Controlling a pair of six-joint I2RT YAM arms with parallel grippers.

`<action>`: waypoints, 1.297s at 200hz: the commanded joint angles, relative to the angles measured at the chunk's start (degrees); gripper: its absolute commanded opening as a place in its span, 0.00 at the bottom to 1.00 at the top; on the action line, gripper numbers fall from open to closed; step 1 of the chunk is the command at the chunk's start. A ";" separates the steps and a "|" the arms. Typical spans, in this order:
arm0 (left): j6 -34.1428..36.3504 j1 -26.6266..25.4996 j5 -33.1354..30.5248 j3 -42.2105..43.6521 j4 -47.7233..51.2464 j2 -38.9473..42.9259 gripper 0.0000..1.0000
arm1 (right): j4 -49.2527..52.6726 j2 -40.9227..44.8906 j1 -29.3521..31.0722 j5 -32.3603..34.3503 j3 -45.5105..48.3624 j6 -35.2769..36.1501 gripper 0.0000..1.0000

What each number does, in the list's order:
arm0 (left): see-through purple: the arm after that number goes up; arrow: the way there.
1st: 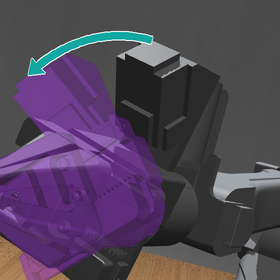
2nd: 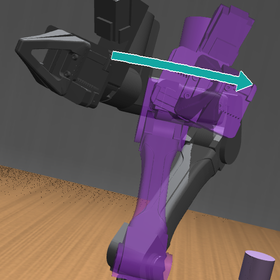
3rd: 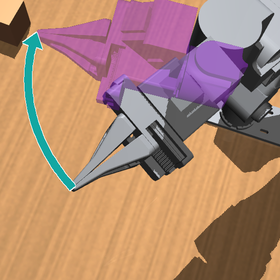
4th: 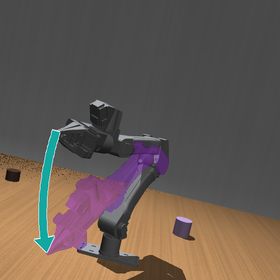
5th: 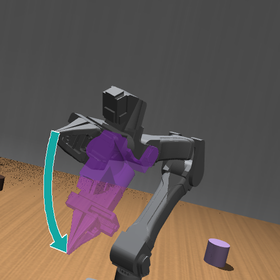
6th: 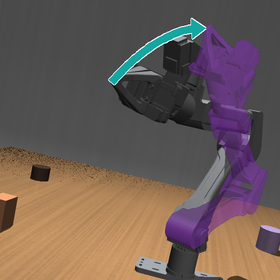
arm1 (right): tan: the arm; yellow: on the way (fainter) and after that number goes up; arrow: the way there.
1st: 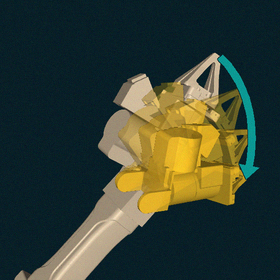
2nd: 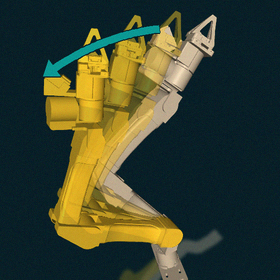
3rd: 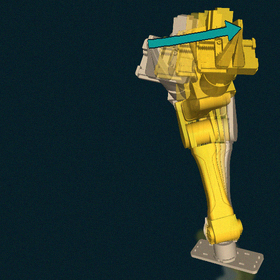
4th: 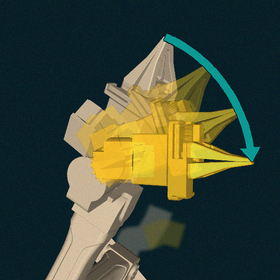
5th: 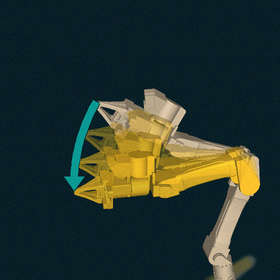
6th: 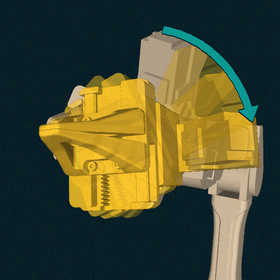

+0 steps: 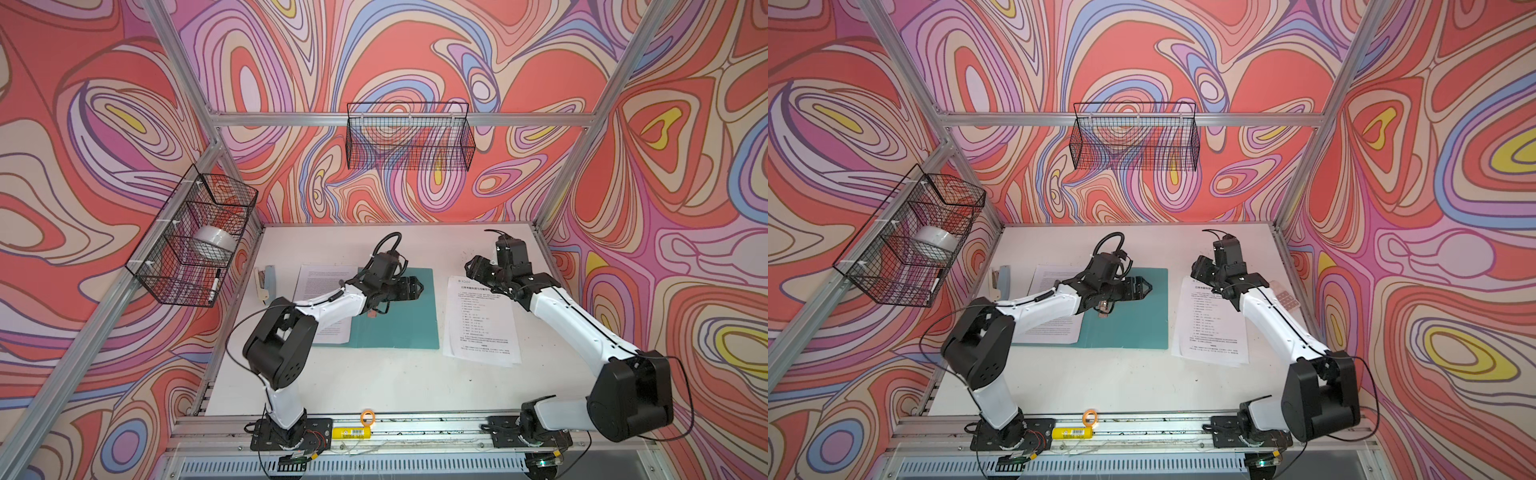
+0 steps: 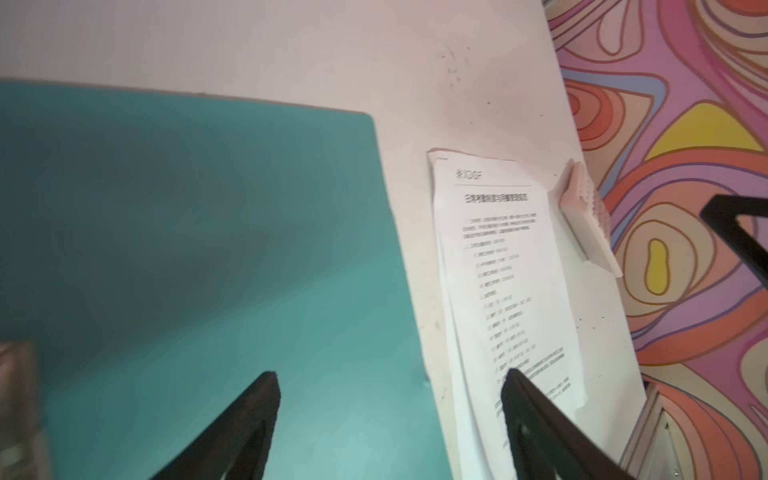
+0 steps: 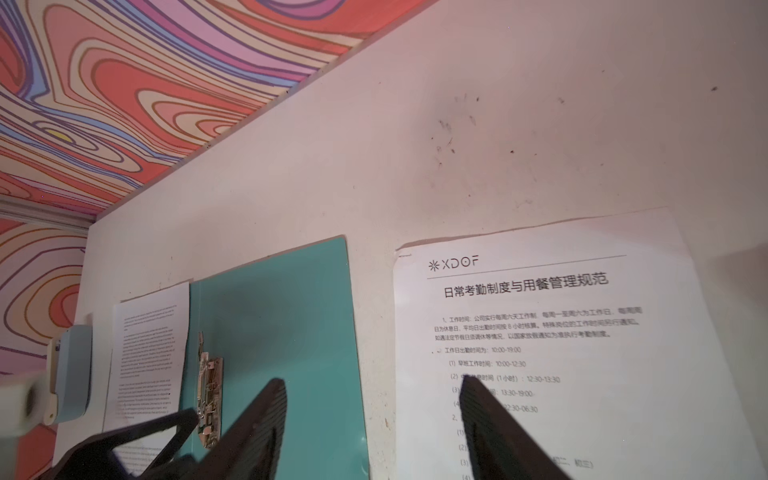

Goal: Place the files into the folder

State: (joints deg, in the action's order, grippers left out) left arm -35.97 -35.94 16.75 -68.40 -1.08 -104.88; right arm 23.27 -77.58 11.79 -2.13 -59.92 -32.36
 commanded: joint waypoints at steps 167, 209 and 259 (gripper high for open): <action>-2.82 -2.73 13.56 -43.65 2.23 -39.44 0.76 | 4.77 4.30 -3.00 -0.02 -1.35 4.72 0.66; -3.93 -3.85 15.05 -49.78 3.80 -43.81 0.74 | 3.77 3.68 -3.52 -0.53 0.14 4.95 0.66; -7.13 -4.31 17.38 -50.17 0.58 -46.34 0.69 | 3.41 4.28 -4.36 -1.18 1.11 5.47 0.65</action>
State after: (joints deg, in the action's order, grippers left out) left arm -40.93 -39.83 32.58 -119.26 -0.14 -149.05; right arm 27.66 -73.43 8.12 -2.70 -59.66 -27.97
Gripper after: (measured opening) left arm 0.707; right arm 0.657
